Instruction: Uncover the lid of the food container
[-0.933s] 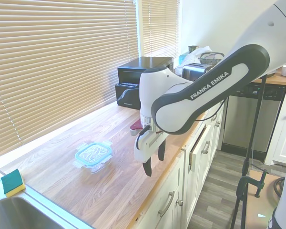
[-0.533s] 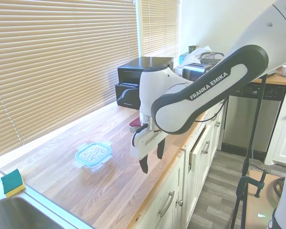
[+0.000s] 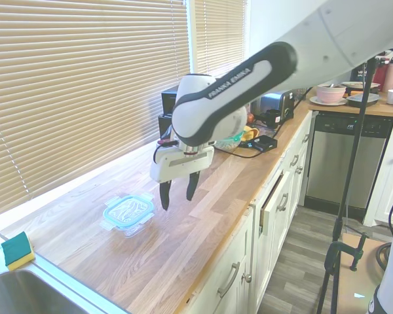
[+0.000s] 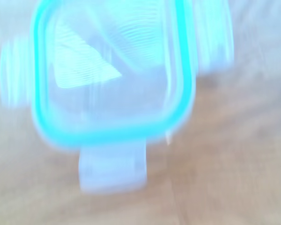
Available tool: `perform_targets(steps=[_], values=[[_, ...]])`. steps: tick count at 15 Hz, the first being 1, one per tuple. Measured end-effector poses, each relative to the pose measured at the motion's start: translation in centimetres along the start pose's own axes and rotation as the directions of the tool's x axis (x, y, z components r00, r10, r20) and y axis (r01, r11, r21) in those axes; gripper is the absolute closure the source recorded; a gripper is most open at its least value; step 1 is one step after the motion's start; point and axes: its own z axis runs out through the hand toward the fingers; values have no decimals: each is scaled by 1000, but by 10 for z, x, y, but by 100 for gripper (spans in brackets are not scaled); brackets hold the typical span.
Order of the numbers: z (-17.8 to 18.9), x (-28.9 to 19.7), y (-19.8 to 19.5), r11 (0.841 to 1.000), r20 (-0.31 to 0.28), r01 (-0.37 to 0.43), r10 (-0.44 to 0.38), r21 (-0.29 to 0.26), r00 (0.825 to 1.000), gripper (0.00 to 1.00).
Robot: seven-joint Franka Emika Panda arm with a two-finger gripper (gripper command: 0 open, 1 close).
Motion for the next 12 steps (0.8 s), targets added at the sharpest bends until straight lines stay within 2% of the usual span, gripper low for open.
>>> perform_targets(steps=[3,6,12], values=[[6,47,-18,998,64,-34,31,47,997,0],[18,84,-23,995,125,-76,67,71,990,0],[43,105,-35,990,228,-94,69,104,971,0]])
